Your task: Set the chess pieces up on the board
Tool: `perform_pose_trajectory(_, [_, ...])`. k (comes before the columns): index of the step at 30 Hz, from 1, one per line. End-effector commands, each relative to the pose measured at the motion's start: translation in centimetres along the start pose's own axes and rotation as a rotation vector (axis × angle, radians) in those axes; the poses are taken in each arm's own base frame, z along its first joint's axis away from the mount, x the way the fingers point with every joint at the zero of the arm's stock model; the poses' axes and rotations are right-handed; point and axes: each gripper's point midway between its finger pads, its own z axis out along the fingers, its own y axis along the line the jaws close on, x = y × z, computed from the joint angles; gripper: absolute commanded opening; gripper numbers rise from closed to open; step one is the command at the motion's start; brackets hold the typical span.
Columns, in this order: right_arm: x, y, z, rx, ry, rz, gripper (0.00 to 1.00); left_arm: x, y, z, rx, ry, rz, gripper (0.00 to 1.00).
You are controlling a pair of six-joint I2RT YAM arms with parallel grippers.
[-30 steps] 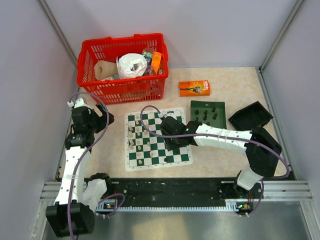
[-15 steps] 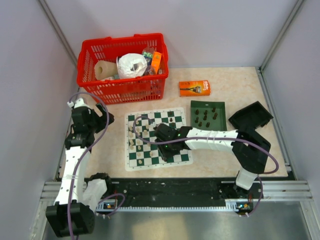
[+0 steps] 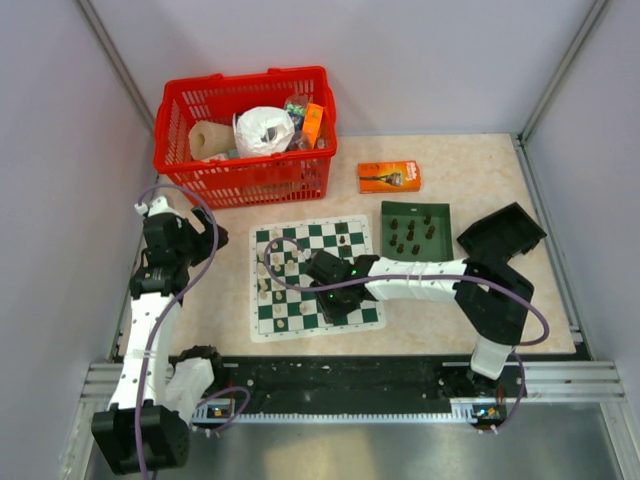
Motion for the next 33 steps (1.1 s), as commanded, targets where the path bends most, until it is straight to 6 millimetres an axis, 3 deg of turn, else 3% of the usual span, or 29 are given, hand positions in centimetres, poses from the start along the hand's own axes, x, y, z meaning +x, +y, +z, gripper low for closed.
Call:
perform_pose_trajectory(1, [-1.2, 0.9, -0.3, -0.001, -0.037, -0.02, 0.3, -0.9, -0.2, 0.0, 0.006, -0.04, 0.001, 0.99])
perform_pose_trajectory(10, [-1.8, 0.7, -0.9, 0.009, -0.07, -0.023, 0.17, -0.8, -0.2, 0.0, 0.006, -0.037, 0.001, 0.99])
perform_pose_trajectory(16, [-2.4, -0.1, -3.2, 0.037, -0.123, 0.0, 0.16, -0.8, -0.2, 0.0, 0.009, -0.035, 0.002, 0.99])
perform_pose_trajectory(21, [-1.4, -2.1, -4.5, 0.075, -0.121, 0.047, 0.16, -0.7, -0.3, 0.1, 0.014, -0.034, -0.002, 0.99])
perform_pose_trajectory(33, [0.5, -5.2, -3.7, 0.144, -0.067, 0.093, 0.16, -0.7, -0.5, 0.2, 0.024, -0.03, -0.007, 0.99])
